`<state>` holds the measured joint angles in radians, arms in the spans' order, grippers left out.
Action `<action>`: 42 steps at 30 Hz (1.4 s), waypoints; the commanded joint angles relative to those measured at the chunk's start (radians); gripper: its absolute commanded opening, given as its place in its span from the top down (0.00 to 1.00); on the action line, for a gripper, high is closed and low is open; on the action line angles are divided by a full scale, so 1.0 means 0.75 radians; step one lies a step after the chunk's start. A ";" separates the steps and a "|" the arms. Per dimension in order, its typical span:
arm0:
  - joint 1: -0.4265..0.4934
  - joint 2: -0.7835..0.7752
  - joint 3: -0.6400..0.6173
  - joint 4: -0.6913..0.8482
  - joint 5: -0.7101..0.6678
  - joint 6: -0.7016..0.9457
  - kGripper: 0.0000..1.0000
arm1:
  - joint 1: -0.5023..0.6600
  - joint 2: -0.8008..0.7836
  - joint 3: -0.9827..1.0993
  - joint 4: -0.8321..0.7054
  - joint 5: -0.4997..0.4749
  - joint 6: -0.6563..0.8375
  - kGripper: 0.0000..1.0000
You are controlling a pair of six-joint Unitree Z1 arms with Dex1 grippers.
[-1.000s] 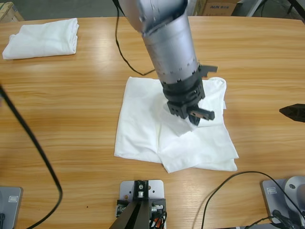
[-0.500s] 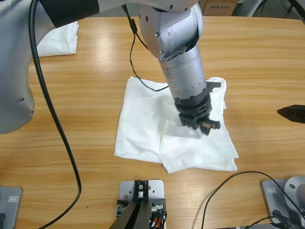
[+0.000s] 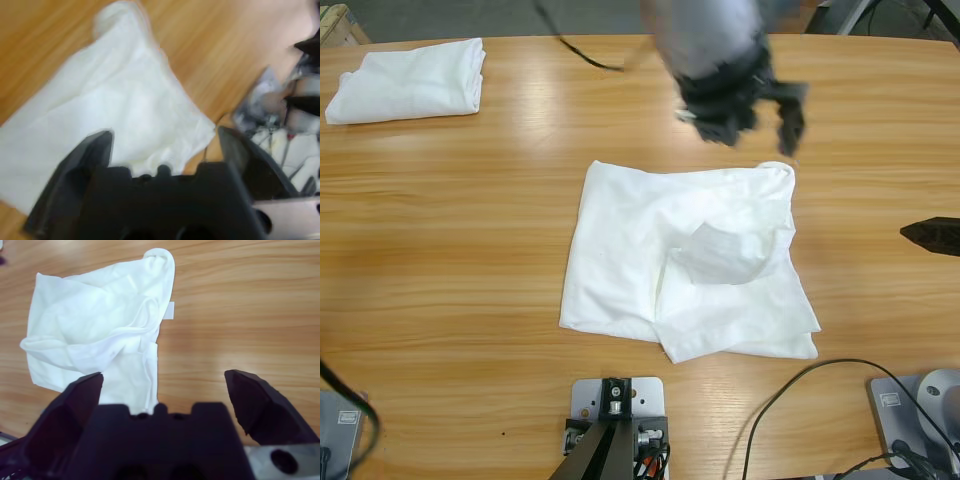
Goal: Fold clothes
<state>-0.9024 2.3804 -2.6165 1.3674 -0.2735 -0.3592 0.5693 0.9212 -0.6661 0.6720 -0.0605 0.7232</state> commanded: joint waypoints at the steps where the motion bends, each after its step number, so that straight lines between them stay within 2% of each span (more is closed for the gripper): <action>1: 0.183 -0.286 -0.286 0.397 0.031 0.442 0.22 | 0.007 0.235 -0.267 0.183 -0.017 -0.015 0.02; 2: 0.185 -0.304 -0.198 0.396 0.039 0.472 0.22 | -0.026 0.308 -0.299 0.169 0.035 -0.009 0.03; 3: 0.178 -0.311 -0.107 0.395 0.046 0.512 0.22 | -0.106 0.379 -0.328 0.152 0.139 -0.007 0.04; 5: 0.153 -0.313 0.014 0.394 0.062 0.575 0.22 | -0.262 0.495 -0.380 0.121 0.332 -0.011 0.13; 7: 0.099 -0.310 0.146 0.392 0.109 0.674 0.22 | -0.334 0.576 -0.431 0.122 0.450 -0.012 0.27; 9: 0.042 -0.308 0.290 0.385 0.140 0.765 0.20 | -0.345 0.639 -0.456 0.145 0.504 0.007 0.27; 11: 0.005 -0.324 0.469 0.328 0.154 0.829 0.13 | -0.229 0.682 -0.487 0.184 0.452 0.002 0.24; 12: -0.001 -0.355 0.583 0.248 0.154 0.834 0.10 | -0.130 0.704 -0.530 0.229 0.376 -0.018 0.17; 14: -0.001 -0.505 0.928 -0.043 0.181 0.853 0.09 | 0.038 0.737 -0.569 0.242 0.280 -0.142 0.07; 16: -0.001 -0.612 1.171 -0.254 0.221 0.863 0.08 | 0.133 0.725 -0.549 0.241 0.188 -0.299 0.06; 20: 0.001 -0.657 1.391 -0.465 0.208 0.863 0.07 | 0.203 0.560 -0.456 0.188 0.153 -0.768 0.07; 22: 0.001 -0.636 1.426 -0.543 0.194 0.872 0.07 | 0.206 0.511 -0.398 0.137 0.218 -0.903 0.08; 25: 0.001 -0.546 1.427 -0.626 0.190 0.978 0.07 | 0.212 0.506 -0.309 0.004 0.398 -1.088 0.08; 29: 0.001 -0.472 1.406 -0.670 0.138 1.027 0.07 | 0.251 0.555 -0.278 -0.122 0.565 -1.213 0.07; 36: 0.044 -0.492 1.421 -0.676 0.121 1.034 0.07 | 0.260 0.820 -0.304 -0.305 0.615 -1.236 0.08; 42: 0.064 -0.499 1.417 -0.678 0.109 1.043 0.07 | 0.249 0.911 -0.274 -0.374 0.670 -1.232 0.13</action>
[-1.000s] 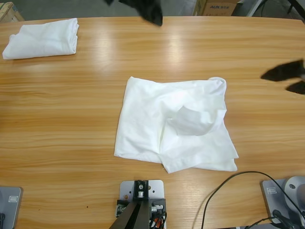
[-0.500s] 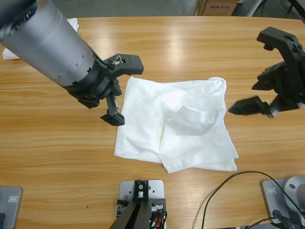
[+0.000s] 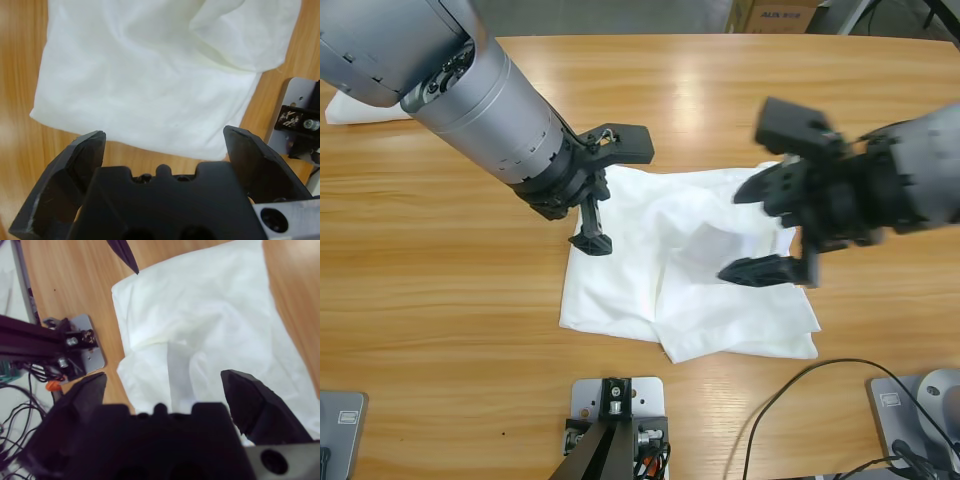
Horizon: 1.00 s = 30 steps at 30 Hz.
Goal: Fold clothes
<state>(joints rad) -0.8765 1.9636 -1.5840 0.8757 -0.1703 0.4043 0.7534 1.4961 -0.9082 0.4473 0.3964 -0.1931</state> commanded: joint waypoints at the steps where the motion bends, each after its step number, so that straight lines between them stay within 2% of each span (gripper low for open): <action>1: 0.029 0.057 0.040 -0.022 -0.031 0.025 0.07 | -0.007 0.154 0.055 -0.084 0.061 -0.010 0.14; 2: 0.029 0.057 0.042 -0.022 -0.031 0.025 0.07 | -0.022 0.165 0.064 -0.102 0.065 -0.009 0.16; 3: 0.029 0.055 0.044 -0.022 -0.033 0.025 0.07 | -0.034 0.184 0.066 -0.111 0.072 -0.008 0.25; 7: 0.029 0.042 0.048 -0.020 -0.033 0.025 0.07 | -0.045 0.244 0.057 -0.101 0.072 0.004 0.73; 8: 0.031 0.040 0.049 -0.020 -0.033 0.025 0.07 | -0.045 0.250 0.053 -0.084 0.076 0.006 0.93; 9: 0.034 0.039 0.052 -0.020 -0.034 0.025 0.07 | -0.045 0.254 0.047 -0.065 0.080 0.006 1.00; 13: 0.041 0.035 0.053 -0.021 -0.047 0.021 0.07 | -0.045 0.212 0.030 0.023 0.004 0.044 1.00; 16: 0.042 0.035 0.061 -0.020 -0.069 0.017 0.08 | -0.045 0.196 -0.047 0.214 -0.087 0.042 1.00; 19: 0.042 0.035 0.072 -0.020 -0.074 0.015 0.08 | -0.045 0.202 -0.100 0.349 -0.109 0.039 1.00; 23: 0.042 0.028 0.074 -0.020 -0.082 0.015 0.08 | -0.045 0.294 -0.248 0.575 -0.112 0.041 1.00; 27: 0.042 0.023 0.081 -0.020 -0.082 0.013 0.08 | -0.089 0.496 -0.551 1.030 -0.113 0.077 1.00; 30: 0.042 0.016 0.086 -0.020 -0.082 0.013 0.08 | -0.108 0.623 -0.585 1.194 -0.071 0.137 1.00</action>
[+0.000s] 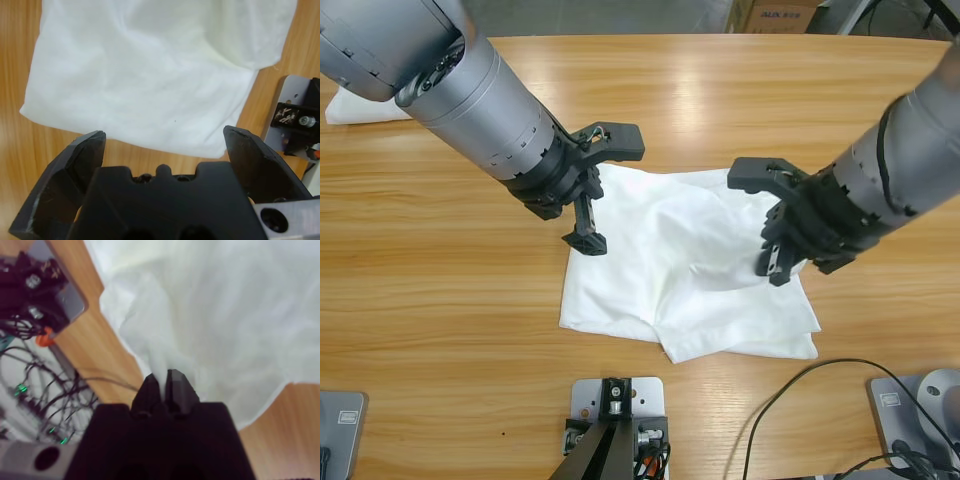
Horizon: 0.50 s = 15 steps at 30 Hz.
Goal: Fold clothes
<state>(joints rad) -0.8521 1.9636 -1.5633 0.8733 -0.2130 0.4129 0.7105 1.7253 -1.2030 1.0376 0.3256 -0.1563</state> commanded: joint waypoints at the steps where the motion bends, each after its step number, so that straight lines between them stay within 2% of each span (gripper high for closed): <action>1: 0.009 0.013 0.060 -0.017 -0.025 0.002 0.08 | -0.055 0.342 -0.162 0.413 0.052 0.112 1.00; 4: 0.009 0.008 0.073 -0.017 -0.025 0.002 0.08 | -0.056 0.343 -0.065 0.378 0.087 0.192 1.00; 9: 0.009 0.002 0.080 -0.017 -0.025 0.002 0.08 | -0.056 0.294 0.043 0.333 0.050 0.289 1.00; 10: 0.009 -0.001 0.080 -0.017 -0.025 0.000 0.08 | -0.056 0.292 0.053 0.333 0.024 0.309 0.85; 11: 0.009 -0.004 0.081 -0.017 -0.025 -0.002 0.08 | -0.055 0.278 0.052 0.329 -0.015 0.326 0.24; 12: 0.009 -0.007 0.085 -0.017 -0.025 -0.002 0.08 | -0.049 0.244 0.045 0.326 -0.060 0.357 0.01; 15: 0.009 -0.015 0.102 -0.017 -0.025 -0.002 0.08 | -0.047 0.085 -0.023 0.326 -0.216 0.442 0.00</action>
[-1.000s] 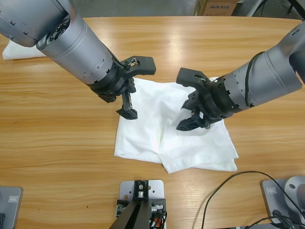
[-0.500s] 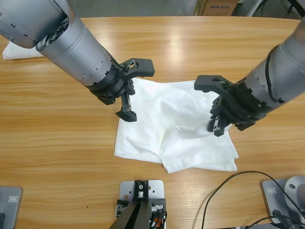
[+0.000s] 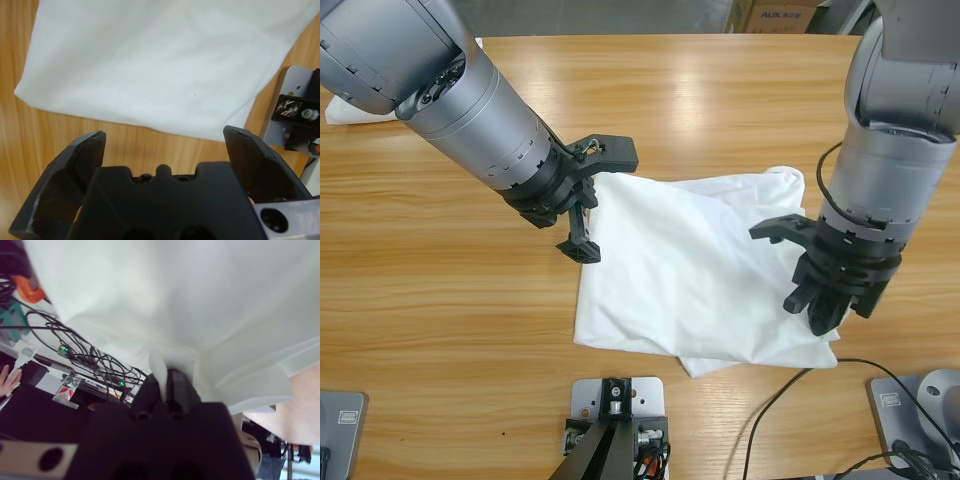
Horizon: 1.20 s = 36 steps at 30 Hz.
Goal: Fold clothes
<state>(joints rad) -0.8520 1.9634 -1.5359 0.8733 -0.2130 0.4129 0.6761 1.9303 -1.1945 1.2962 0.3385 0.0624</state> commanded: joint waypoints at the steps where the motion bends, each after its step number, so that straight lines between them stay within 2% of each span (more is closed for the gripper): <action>1: 0.009 -0.017 0.069 -0.017 -0.025 -0.002 0.08 | -0.002 -0.252 -0.069 -0.018 -0.279 0.182 0.00; 4: 0.006 -0.020 0.072 -0.017 -0.025 -0.002 0.08 | -0.011 -0.399 -0.162 -0.025 -0.378 0.237 0.00; 7: 0.003 -0.023 0.071 -0.017 -0.025 -0.004 0.08 | -0.089 -0.421 -0.138 -0.115 -0.430 0.299 0.02; 9: 0.003 -0.029 0.075 -0.017 -0.025 -0.006 0.08 | -0.157 -0.404 -0.042 -0.267 -0.392 0.324 0.14; 15: -0.001 -0.043 0.086 -0.017 -0.025 -0.012 0.08 | -0.317 -0.368 0.247 -0.663 -0.259 0.508 0.15; 21: -0.003 -0.037 0.082 -0.017 -0.025 -0.019 0.08 | -0.393 -0.323 0.375 -0.827 -0.143 0.550 0.18; 30: -0.003 -0.037 0.084 -0.017 -0.025 -0.021 0.08 | -0.458 -0.203 0.458 -0.979 -0.066 0.568 0.18; 31: -0.003 -0.039 0.085 -0.017 -0.025 -0.021 0.08 | -0.469 -0.188 0.465 -1.000 -0.052 0.573 0.23; 33: -0.003 -0.036 0.086 -0.017 -0.025 -0.021 0.08 | -0.505 -0.177 0.472 -1.039 -0.028 0.589 0.43; 36: -0.003 -0.038 0.084 -0.017 -0.027 -0.025 0.08 | -0.511 -0.180 0.465 -1.043 -0.010 0.596 0.65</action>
<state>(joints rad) -0.8521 1.9425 -1.5071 0.8732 -0.2131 0.4083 0.3233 1.7508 -0.8679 0.5487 0.2930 0.4882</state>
